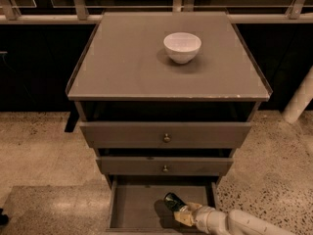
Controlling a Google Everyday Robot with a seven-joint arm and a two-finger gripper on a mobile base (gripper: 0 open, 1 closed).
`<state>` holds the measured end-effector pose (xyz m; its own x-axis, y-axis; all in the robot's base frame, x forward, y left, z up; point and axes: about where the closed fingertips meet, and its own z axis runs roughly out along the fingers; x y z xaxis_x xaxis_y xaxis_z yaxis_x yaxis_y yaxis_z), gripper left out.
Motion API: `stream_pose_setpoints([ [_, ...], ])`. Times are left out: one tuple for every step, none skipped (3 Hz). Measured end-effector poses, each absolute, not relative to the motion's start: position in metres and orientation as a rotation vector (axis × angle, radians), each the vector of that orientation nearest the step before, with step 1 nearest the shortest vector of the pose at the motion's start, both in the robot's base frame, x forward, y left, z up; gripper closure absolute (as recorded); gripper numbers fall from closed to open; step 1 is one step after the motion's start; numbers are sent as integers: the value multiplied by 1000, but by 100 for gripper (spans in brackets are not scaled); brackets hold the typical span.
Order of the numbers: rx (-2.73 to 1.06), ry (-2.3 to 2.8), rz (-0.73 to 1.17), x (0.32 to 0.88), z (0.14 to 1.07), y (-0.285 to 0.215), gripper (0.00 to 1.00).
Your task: Place green can into bottom drawer
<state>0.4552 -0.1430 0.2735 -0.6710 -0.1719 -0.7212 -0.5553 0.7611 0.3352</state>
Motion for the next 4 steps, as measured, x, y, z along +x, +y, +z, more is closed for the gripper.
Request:
stream_pose_setpoints([
  [-556,2281,753,462,257,-134,100],
  [-567,2291,776,464,248,-130,100],
  [-564,2271,824,465,241,-127,100],
  [-560,2245,881,464,234,-122,100],
])
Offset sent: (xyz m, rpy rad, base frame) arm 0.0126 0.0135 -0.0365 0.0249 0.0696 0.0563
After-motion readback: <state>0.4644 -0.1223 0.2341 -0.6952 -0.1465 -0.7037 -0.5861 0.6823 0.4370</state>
